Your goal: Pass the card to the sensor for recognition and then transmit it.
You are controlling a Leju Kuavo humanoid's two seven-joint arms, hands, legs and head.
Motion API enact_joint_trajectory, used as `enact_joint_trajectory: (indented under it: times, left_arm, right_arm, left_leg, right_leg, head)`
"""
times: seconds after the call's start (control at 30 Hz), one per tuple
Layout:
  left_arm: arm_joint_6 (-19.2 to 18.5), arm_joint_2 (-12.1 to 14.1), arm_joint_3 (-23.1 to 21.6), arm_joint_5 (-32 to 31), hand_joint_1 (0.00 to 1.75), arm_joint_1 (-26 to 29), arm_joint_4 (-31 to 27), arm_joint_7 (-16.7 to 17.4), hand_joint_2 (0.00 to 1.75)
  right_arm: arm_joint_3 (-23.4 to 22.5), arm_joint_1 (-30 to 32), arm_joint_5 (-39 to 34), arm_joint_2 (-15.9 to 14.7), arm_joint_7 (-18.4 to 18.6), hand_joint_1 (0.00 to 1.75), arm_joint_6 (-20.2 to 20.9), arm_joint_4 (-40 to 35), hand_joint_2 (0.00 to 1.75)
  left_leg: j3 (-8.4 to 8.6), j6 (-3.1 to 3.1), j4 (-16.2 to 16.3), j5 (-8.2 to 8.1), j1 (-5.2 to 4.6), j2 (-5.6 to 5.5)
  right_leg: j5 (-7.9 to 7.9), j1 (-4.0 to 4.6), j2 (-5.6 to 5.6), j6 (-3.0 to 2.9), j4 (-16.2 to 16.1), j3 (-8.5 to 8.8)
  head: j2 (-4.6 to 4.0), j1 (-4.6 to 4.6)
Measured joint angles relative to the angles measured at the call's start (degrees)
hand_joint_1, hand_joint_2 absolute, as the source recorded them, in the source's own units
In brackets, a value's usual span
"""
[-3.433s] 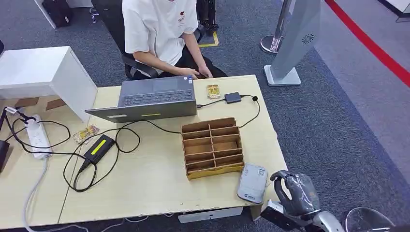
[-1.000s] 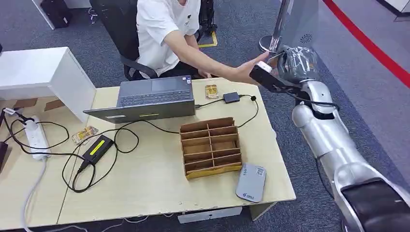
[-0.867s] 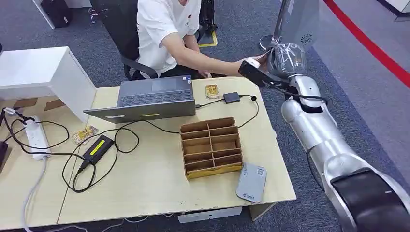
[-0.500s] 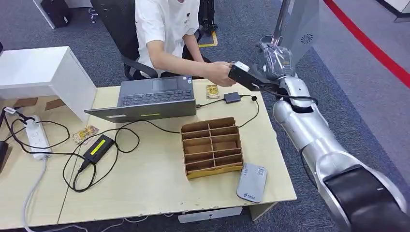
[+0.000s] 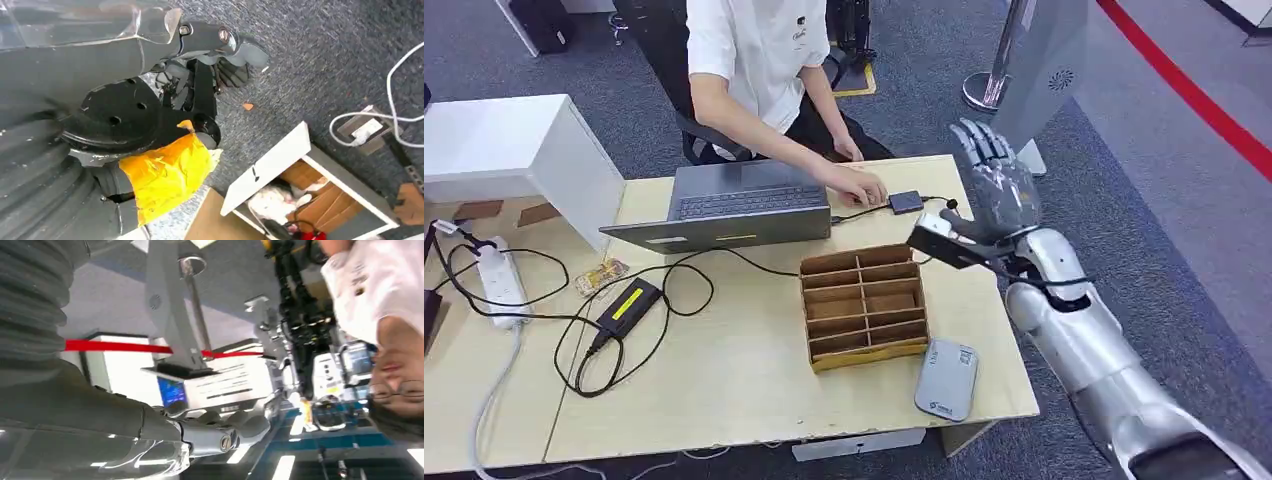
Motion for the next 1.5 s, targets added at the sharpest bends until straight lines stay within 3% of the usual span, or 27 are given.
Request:
enact_joint_trajectory:
  times: [0.1,0.13,0.3,0.47,0.6,0.77,0.9,1.1,1.5]
  left_arm:
    - [1.3,-0.3,0.5,1.0,0.0,0.0,0.0,1.1,0.0]
    - [1.6,-0.4,0.7,1.2,0.0,0.0,0.0,1.5,1.75]
    - [2.7,-0.9,1.8,2.5,0.0,0.0,0.0,2.9,1.75]
    - [2.8,-1.1,2.5,3.4,0.0,-0.1,0.0,4.2,1.75]
    - [2.6,-1.3,3.1,3.4,0.0,-0.2,0.0,4.7,1.75]
    - [2.6,-1.4,3.1,2.4,0.0,-0.3,0.0,5.4,1.75]
    - [3.0,-1.4,3.1,1.4,0.0,-0.3,0.0,5.8,1.75]
    - [3.4,-1.5,3.0,-0.2,0.0,-0.4,0.0,6.7,1.75]
    - [2.3,-1.1,0.5,-5.2,0.0,-0.2,0.0,6.9,1.75]
  right_arm:
    - [-1.8,9.1,0.2,-3.5,-1.5,0.0,-0.2,-9.8,1.75]
    - [-2.4,12.6,0.6,-4.5,-1.8,0.0,-0.3,-12.7,1.75]
    - [-6.1,29.3,5.5,-9.2,-3.6,0.0,-3.1,-27.6,1.75]
    - [-7.2,41.0,9.7,-11.2,-3.5,0.0,-6.5,-37.2,1.75]
    - [-6.2,45.4,12.7,-11.7,-0.8,0.0,-8.7,-40.4,1.75]
    - [0.2,45.3,13.3,-11.4,2.6,0.0,-11.1,-38.6,1.75]
    - [5.4,42.7,13.8,-8.7,3.3,0.0,-11.4,-33.3,1.75]
    - [11.6,38.2,15.0,-1.7,5.0,0.0,-13.1,-23.0,1.75]
    - [13.4,32.3,11.1,8.4,1.6,0.0,-12.4,-10.5,1.75]
  left_leg:
    - [0.0,-0.01,0.0,-0.06,0.01,-0.02]
    - [0.0,0.01,0.0,-0.09,0.01,-0.09]
    - [-0.04,0.11,0.0,-0.24,0.0,-0.07]
    - [-0.01,0.1,0.0,-0.28,0.01,-0.02]
    - [0.01,0.1,0.0,-0.28,0.01,0.05]
    - [0.09,0.1,0.0,-0.28,0.02,0.09]
    - [0.15,0.07,0.0,-0.26,0.03,0.12]
    - [0.16,0.06,0.0,-0.25,0.11,0.14]
    - [0.16,0.04,0.0,-0.24,0.15,0.14]
  right_leg:
    - [-0.04,0.0,-0.02,0.02,-0.1,0.02]
    - [-0.07,0.01,-0.07,0.05,-0.1,0.03]
    - [-0.21,0.0,-0.1,0.04,-0.1,0.05]
    - [-0.25,0.01,-0.05,0.07,-0.1,0.05]
    - [-0.25,0.01,-0.02,0.06,-0.1,0.07]
    - [-0.24,0.01,0.03,0.05,-0.1,0.17]
    - [-0.23,0.02,0.05,0.04,-0.1,0.2]
    - [-0.22,0.09,0.06,0.02,-0.1,0.2]
    - [-0.21,0.12,0.07,0.01,-0.1,0.21]
  head:
    - [0.0,0.04]
    - [0.0,0.02]
    - [-0.02,0.02]
    - [0.0,0.0]
    - [0.0,0.02]
    - [0.0,0.0]
    - [0.0,0.0]
    - [-0.02,0.0]
    - [-0.02,0.02]
